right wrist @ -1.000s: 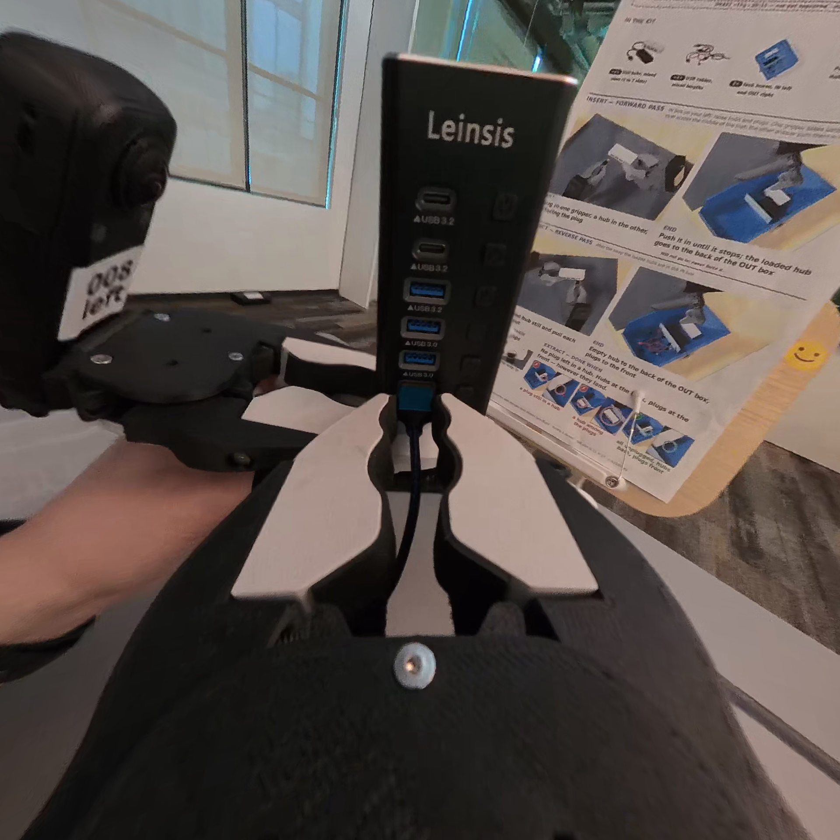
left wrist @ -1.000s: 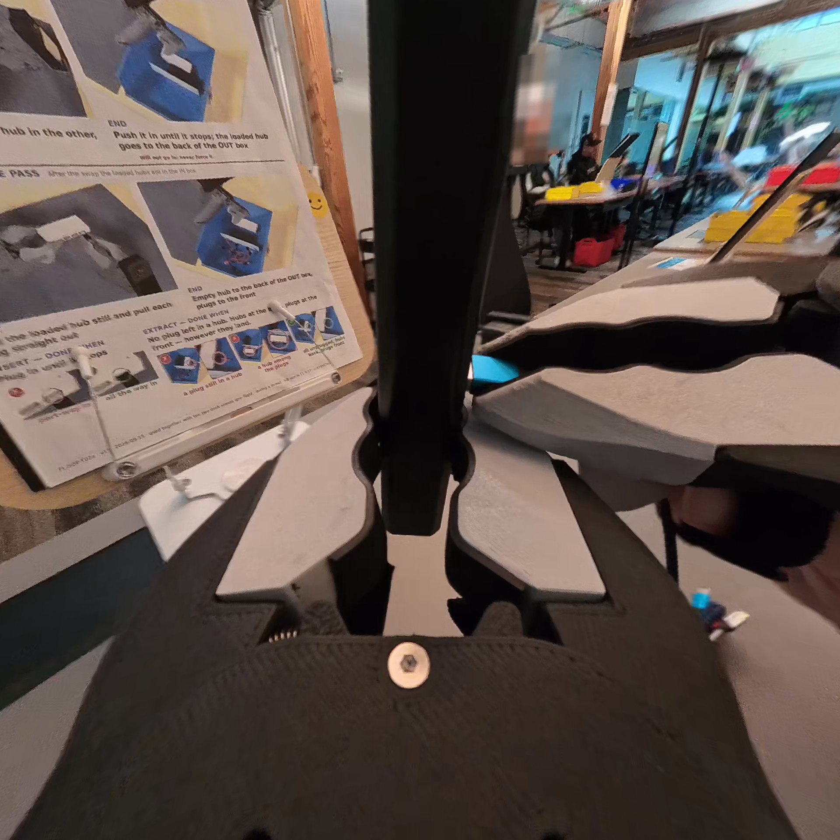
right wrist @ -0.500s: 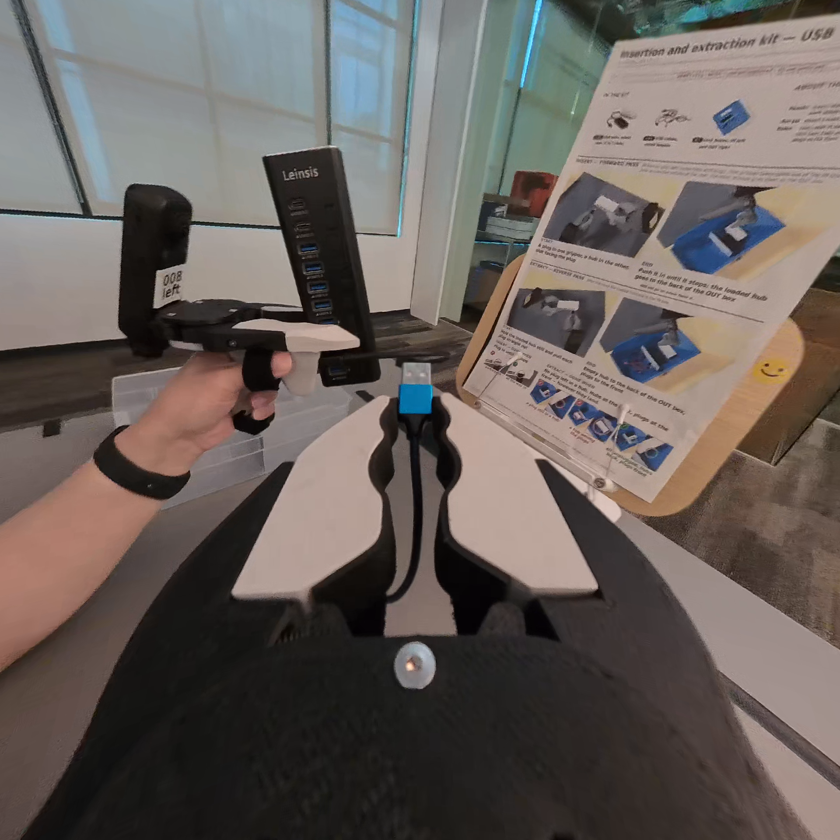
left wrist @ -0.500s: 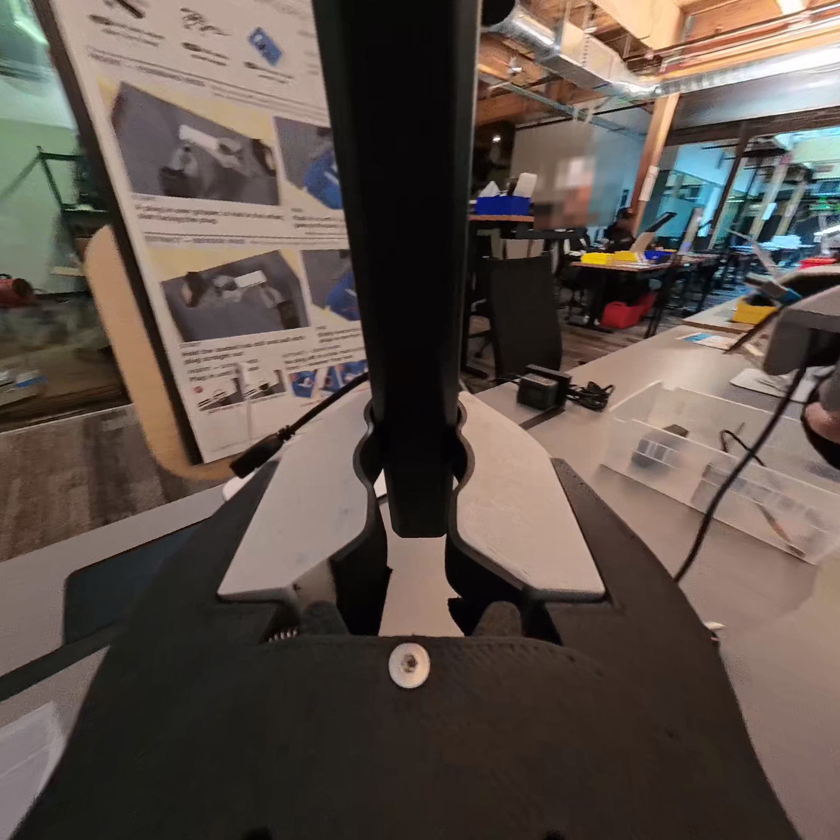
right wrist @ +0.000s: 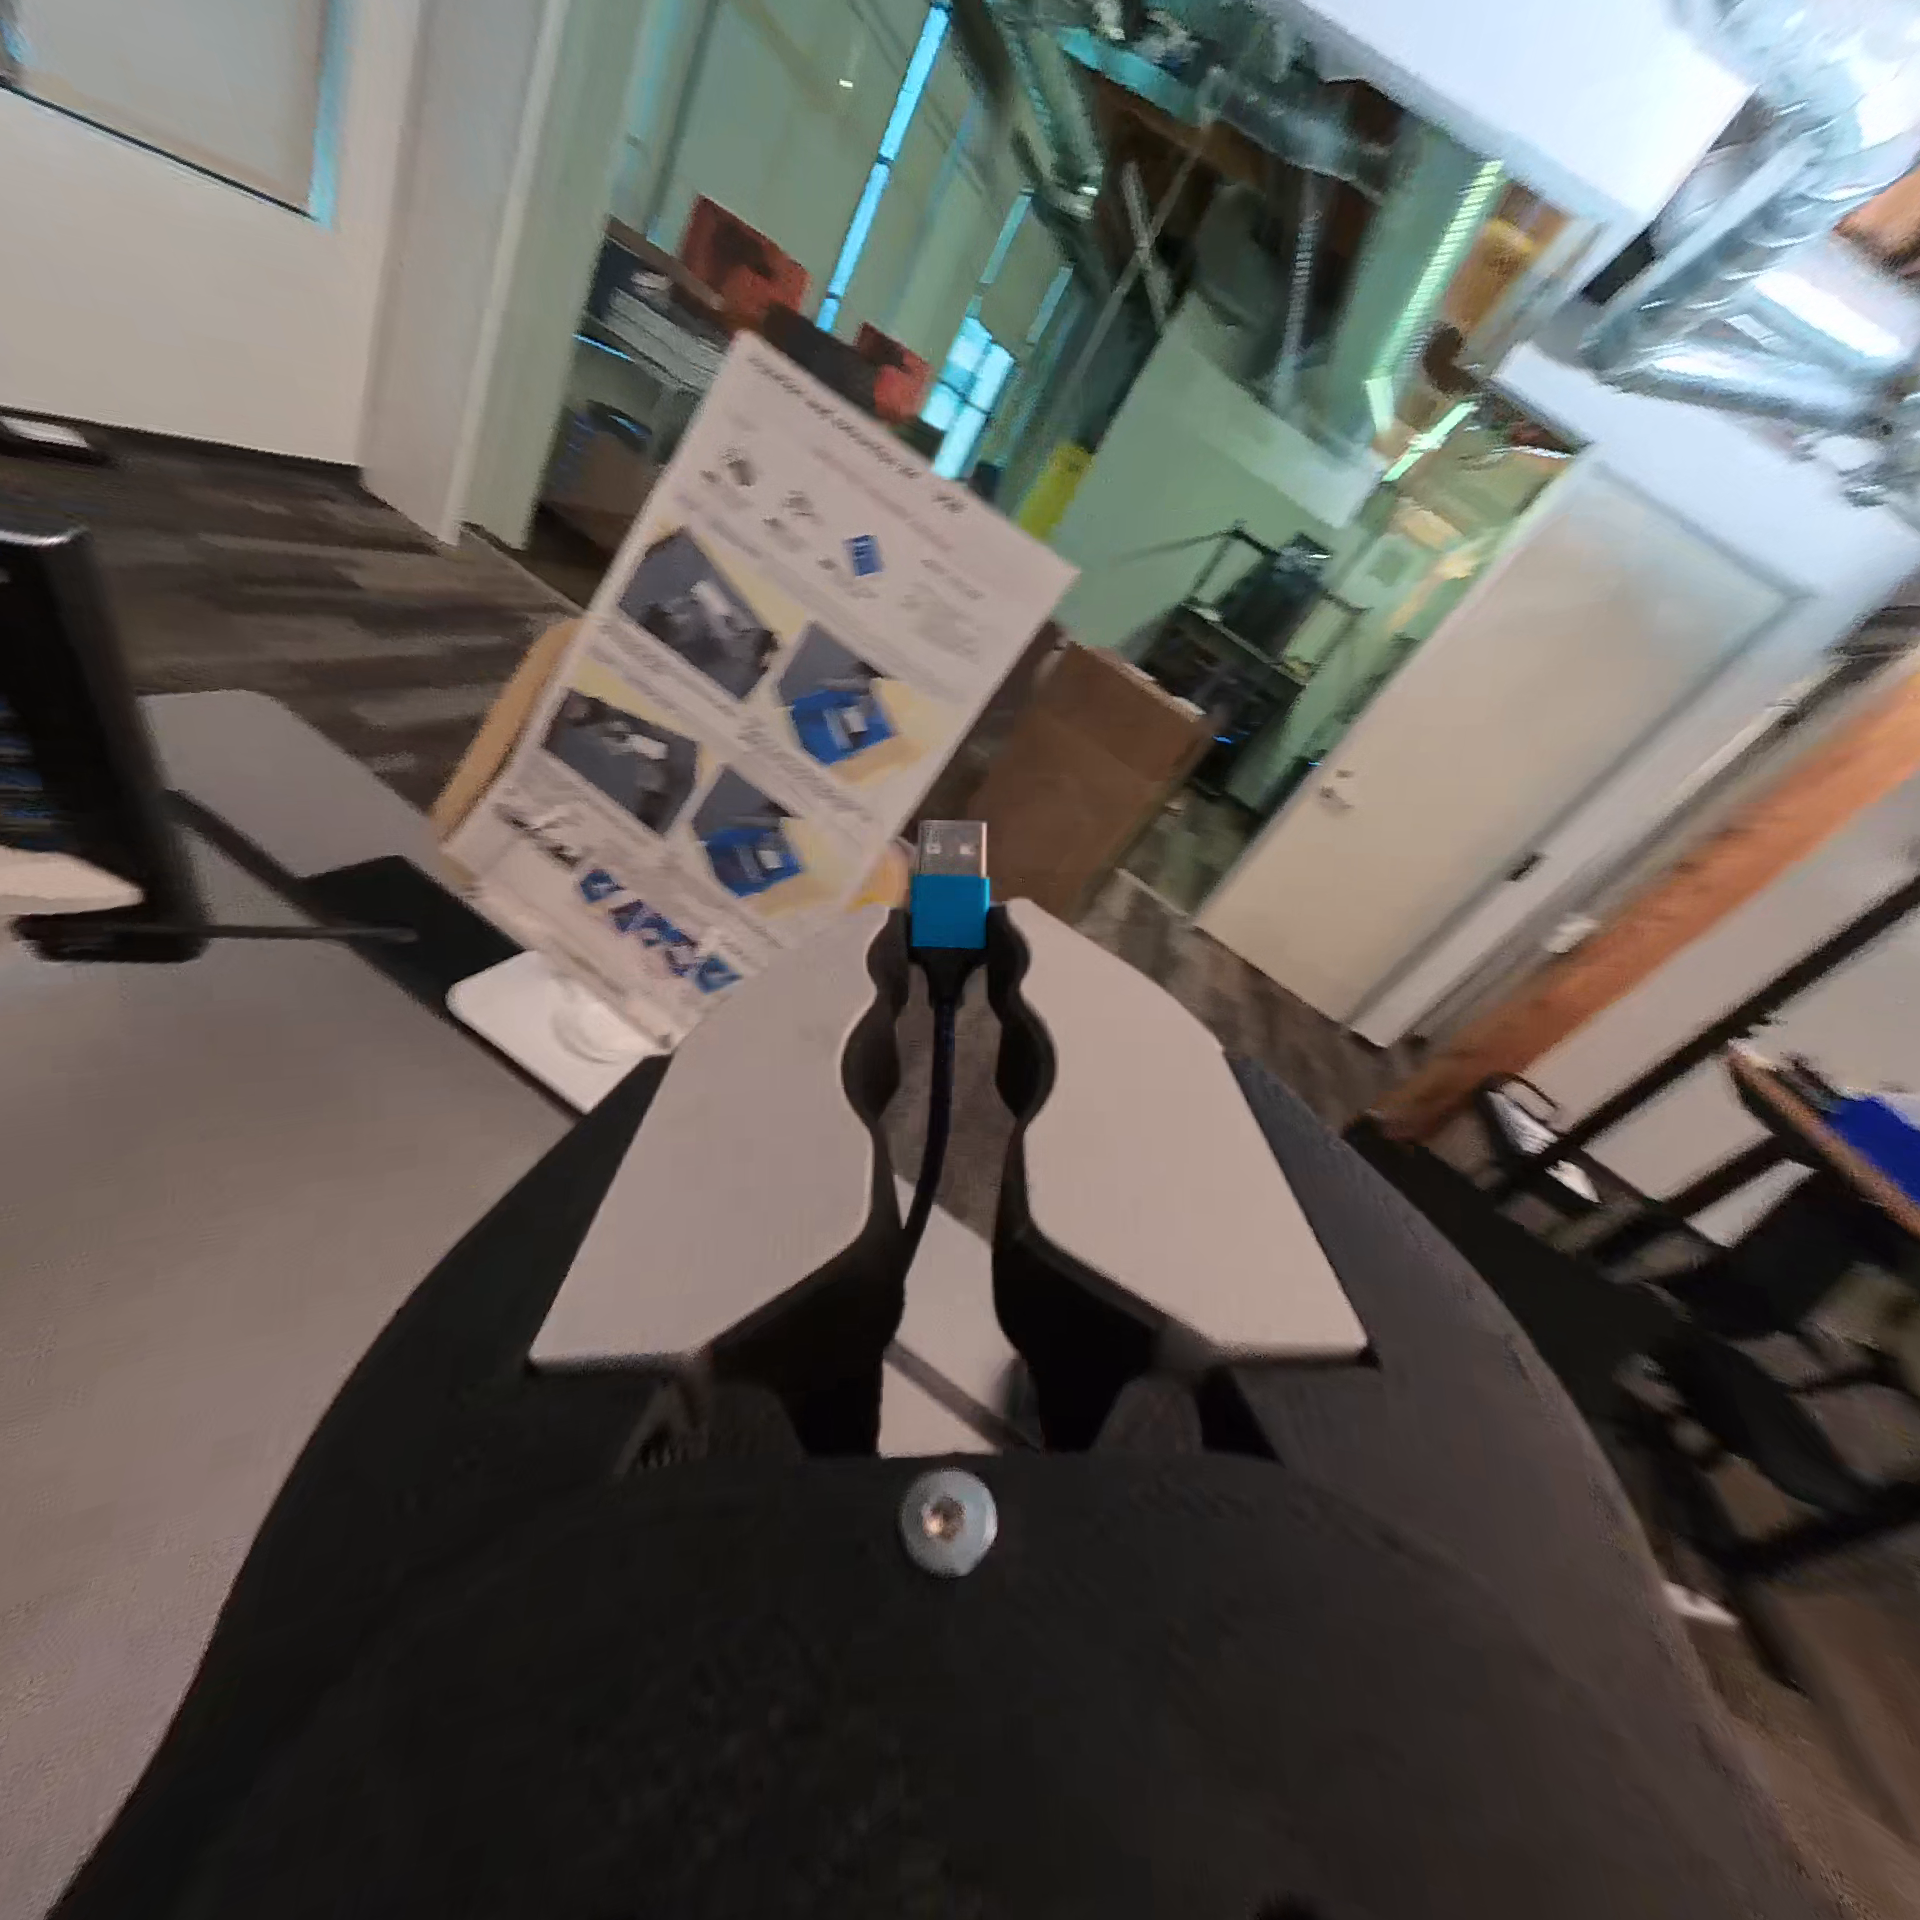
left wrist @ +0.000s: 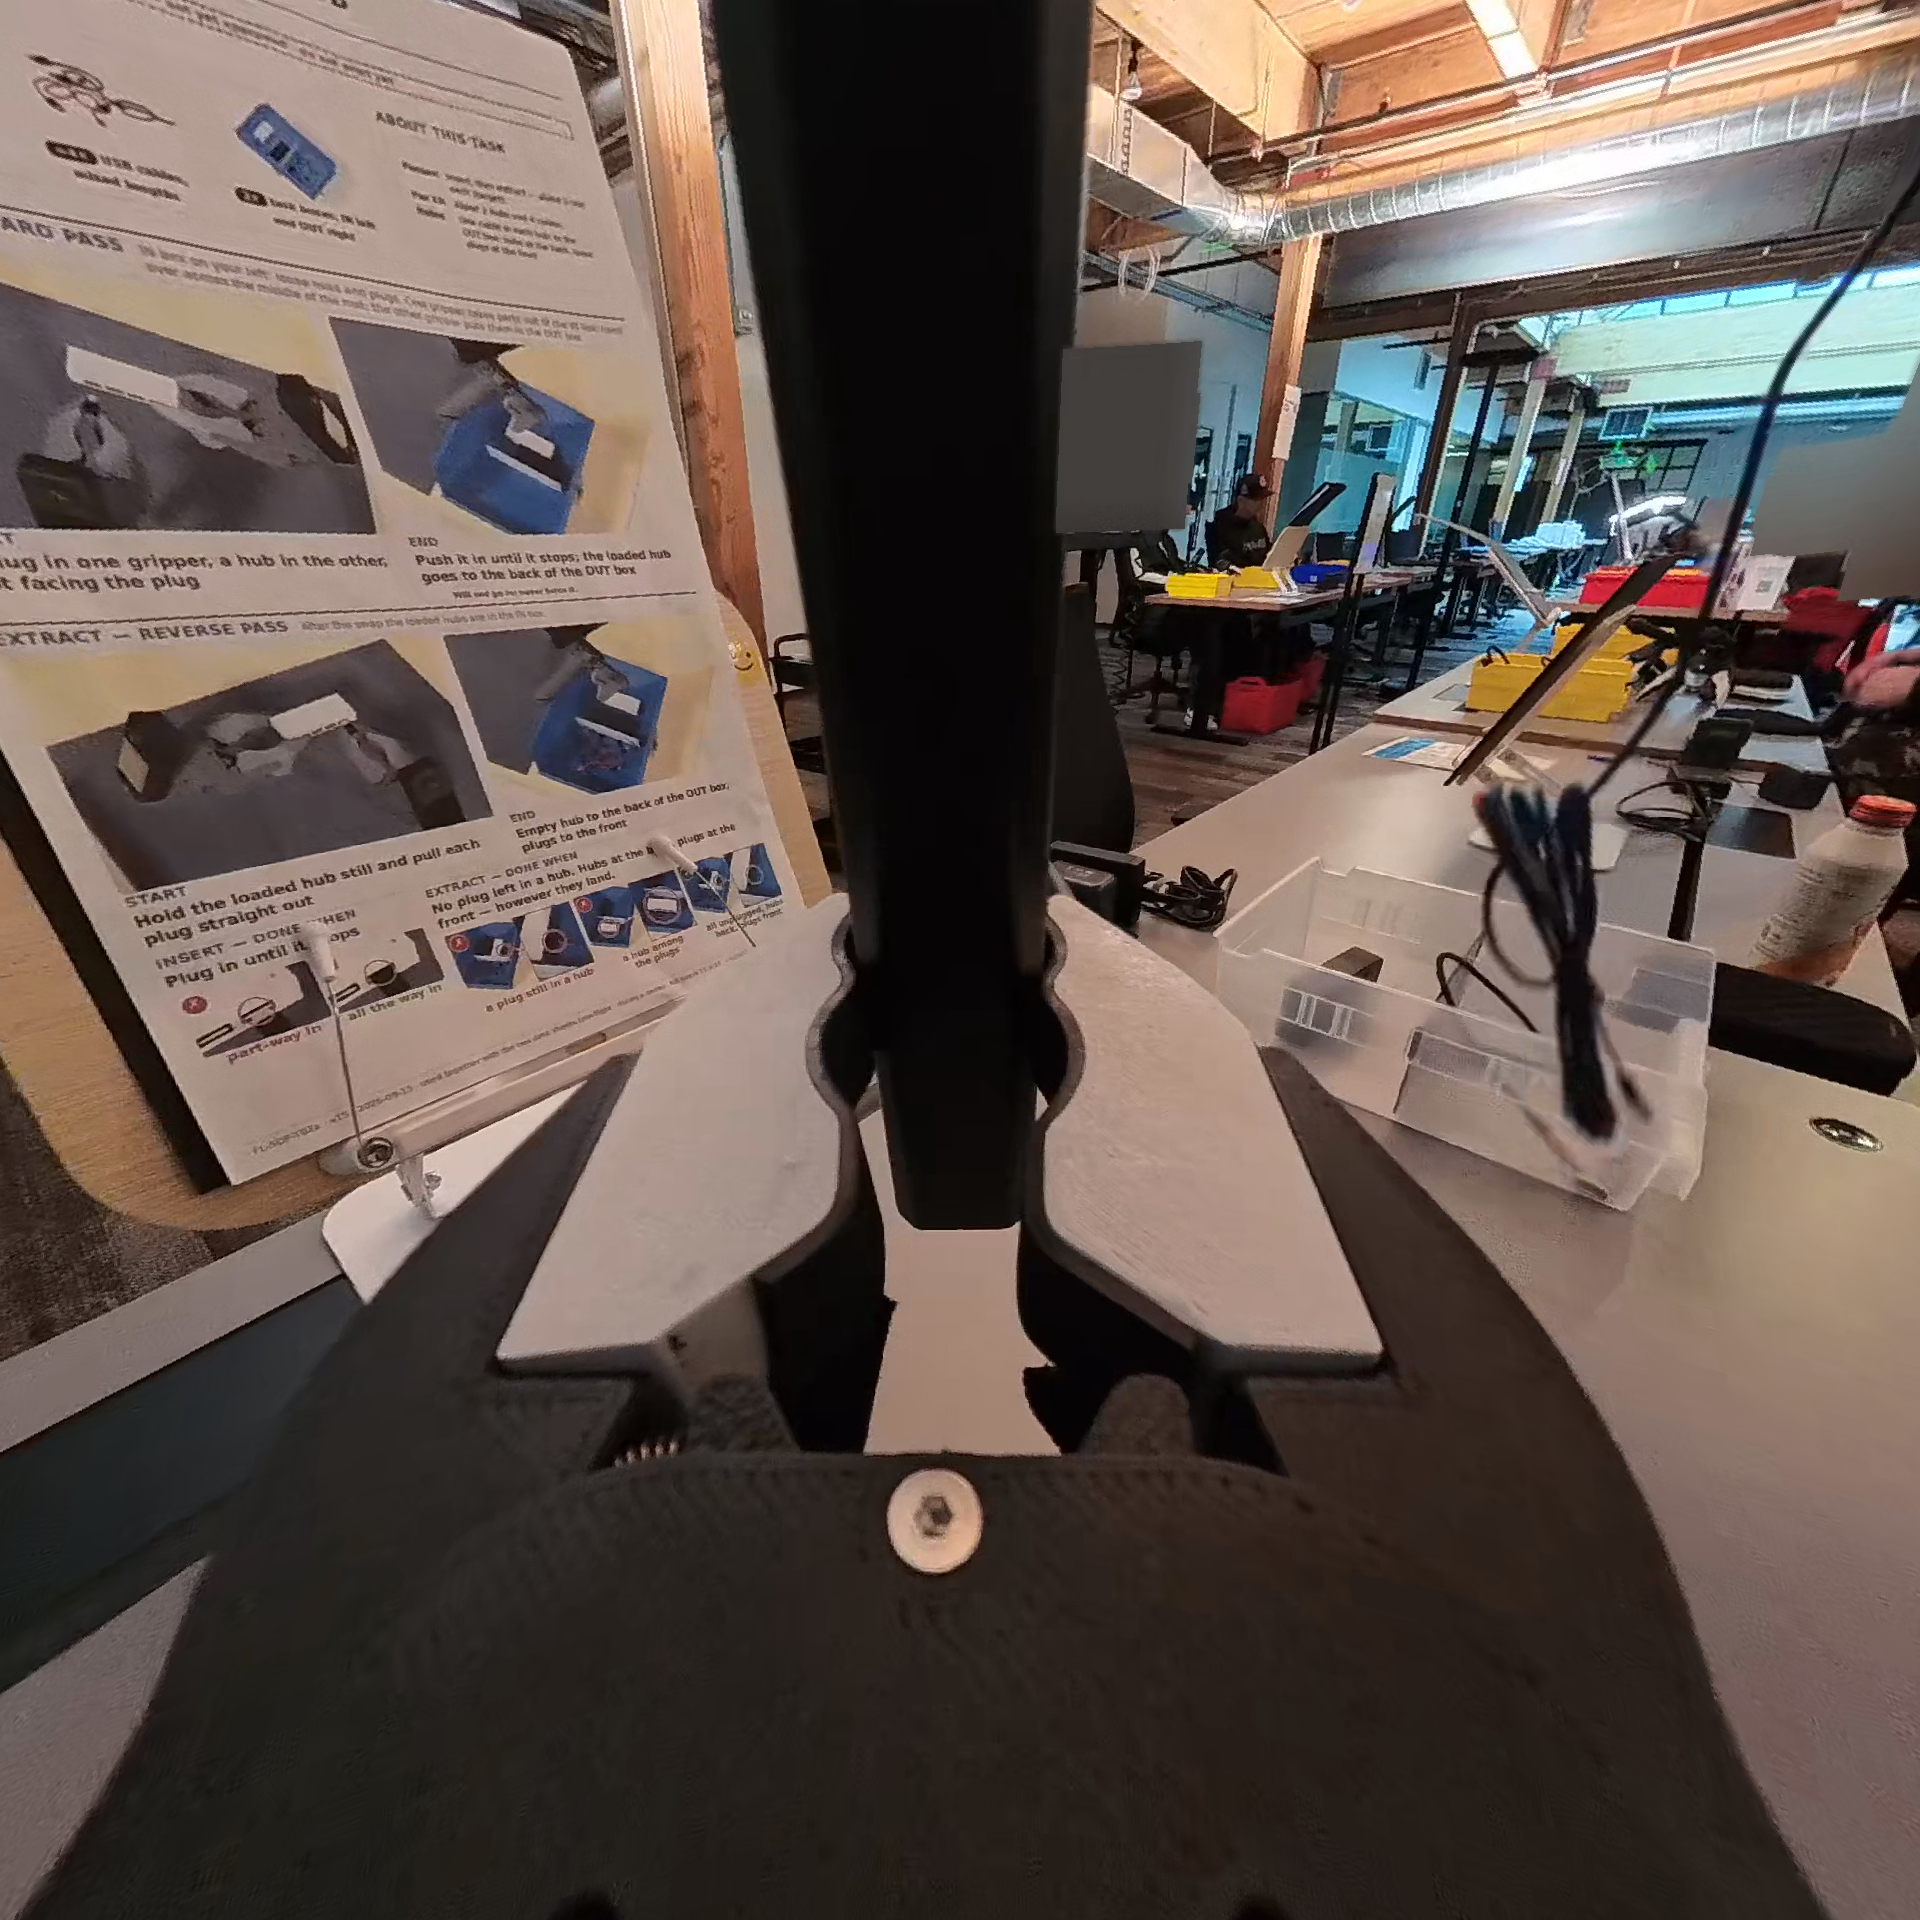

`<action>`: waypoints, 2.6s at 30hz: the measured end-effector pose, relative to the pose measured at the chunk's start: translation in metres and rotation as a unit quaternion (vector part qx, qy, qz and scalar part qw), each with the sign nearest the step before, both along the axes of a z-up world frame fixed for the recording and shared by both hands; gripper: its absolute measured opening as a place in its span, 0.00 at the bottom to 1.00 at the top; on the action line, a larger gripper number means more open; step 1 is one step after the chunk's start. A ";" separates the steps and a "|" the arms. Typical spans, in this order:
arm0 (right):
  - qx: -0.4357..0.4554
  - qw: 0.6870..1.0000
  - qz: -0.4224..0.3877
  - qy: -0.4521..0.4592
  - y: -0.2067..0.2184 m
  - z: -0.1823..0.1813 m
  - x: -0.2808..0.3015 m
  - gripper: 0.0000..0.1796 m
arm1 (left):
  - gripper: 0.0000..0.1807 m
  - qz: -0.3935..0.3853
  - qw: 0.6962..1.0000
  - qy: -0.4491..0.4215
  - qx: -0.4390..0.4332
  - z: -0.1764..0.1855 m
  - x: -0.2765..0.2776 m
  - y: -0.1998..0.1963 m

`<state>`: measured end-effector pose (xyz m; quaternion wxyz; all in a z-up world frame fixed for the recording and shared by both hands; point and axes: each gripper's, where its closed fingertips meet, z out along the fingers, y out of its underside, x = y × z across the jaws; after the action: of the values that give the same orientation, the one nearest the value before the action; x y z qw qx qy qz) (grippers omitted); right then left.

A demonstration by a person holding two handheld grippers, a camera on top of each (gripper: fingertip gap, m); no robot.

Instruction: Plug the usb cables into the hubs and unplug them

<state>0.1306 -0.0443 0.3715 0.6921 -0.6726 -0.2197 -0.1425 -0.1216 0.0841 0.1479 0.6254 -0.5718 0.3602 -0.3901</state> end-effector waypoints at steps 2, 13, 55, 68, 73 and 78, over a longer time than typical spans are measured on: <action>0.012 0.999 -0.045 -0.014 -0.014 0.027 0.025 0.08 | 0.14 -0.008 1.000 -0.002 -0.004 0.000 0.002 -0.002; -0.089 0.986 -0.143 0.016 -0.029 -0.029 0.165 0.08 | 0.14 -0.037 0.999 0.015 -0.005 -0.006 0.022 -0.017; -0.144 0.903 0.366 0.172 0.047 -0.227 -0.151 0.35 | 0.14 -0.286 0.945 0.115 -0.105 -0.059 0.092 -0.089; -0.249 0.752 0.502 0.348 0.061 -0.231 -0.169 0.16 | 0.24 -0.419 0.881 0.121 -0.186 -0.073 0.080 -0.108; -0.239 0.783 0.466 0.336 0.069 -0.228 -0.161 0.16 | 0.34 -0.389 0.889 0.186 -0.156 -0.095 0.077 -0.104; -0.218 0.788 0.472 0.330 0.064 -0.214 -0.165 0.17 | 0.29 -0.379 0.894 0.194 -0.139 -0.106 0.105 -0.109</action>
<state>-0.0348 0.0201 0.1571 0.5380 -0.6243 -0.2934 0.4845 -0.0162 -0.0246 0.0418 0.2622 -0.5372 0.6059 -0.5250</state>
